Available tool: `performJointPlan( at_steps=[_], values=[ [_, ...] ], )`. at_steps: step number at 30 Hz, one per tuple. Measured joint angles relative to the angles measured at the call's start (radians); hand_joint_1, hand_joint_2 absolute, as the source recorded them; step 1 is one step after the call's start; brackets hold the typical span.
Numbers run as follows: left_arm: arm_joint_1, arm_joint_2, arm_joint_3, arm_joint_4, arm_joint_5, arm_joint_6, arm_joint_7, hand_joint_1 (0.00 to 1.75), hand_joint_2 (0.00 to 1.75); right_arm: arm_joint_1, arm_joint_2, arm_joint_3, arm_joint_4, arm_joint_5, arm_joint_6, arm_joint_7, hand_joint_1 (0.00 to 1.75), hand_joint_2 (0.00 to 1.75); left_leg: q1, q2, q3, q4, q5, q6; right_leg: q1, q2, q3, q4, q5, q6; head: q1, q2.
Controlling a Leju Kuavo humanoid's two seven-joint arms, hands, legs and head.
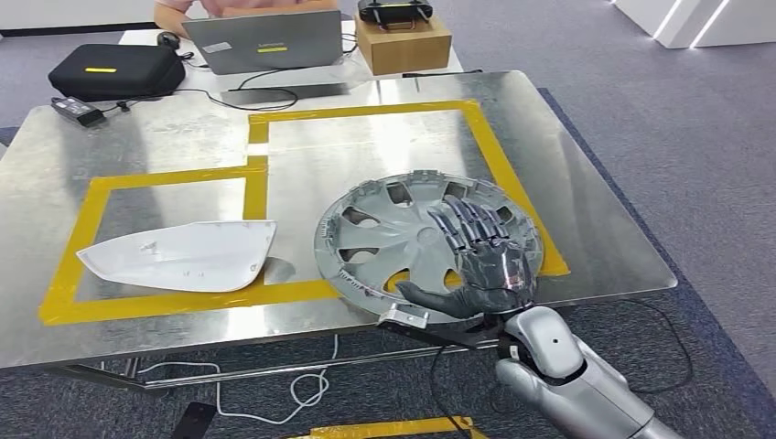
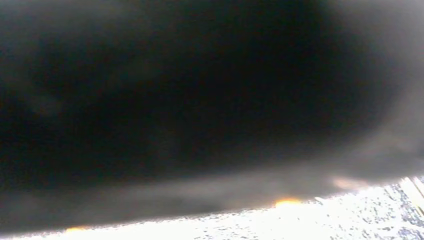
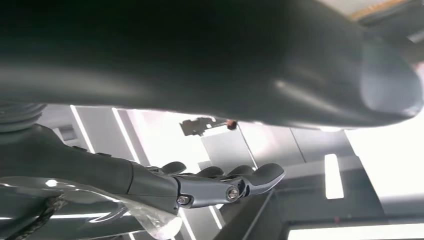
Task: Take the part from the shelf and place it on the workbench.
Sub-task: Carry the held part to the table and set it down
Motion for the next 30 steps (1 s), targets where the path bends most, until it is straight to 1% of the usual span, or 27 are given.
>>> performJointPlan(
  at_steps=[8, 30],
  values=[
    [0.0, -0.003, 0.01, 0.0, -0.001, -0.001, -0.016, 0.0, 0.0, -0.024, 0.0, 0.005, -0.063, -0.002, 0.012, 0.0, 0.0, 0.0, 0.0, 0.0, 0.0, 0.0, 0.0, 0.0, 0.0, 0.0, 0.001, 0.0, 0.0, 0.0, 0.0, 0.0],
    [0.0, -0.008, 0.017, 0.0, -0.003, 0.0, -0.02, 0.0, 0.0, -0.025, 0.0, 0.009, -0.073, -0.003, 0.012, 0.0, 0.0, 0.0, 0.0, 0.0, 0.001, 0.0, 0.0, 0.0, 0.0, 0.0, 0.001, 0.0, 0.0, 0.0, 0.0, 0.0]
  ],
)
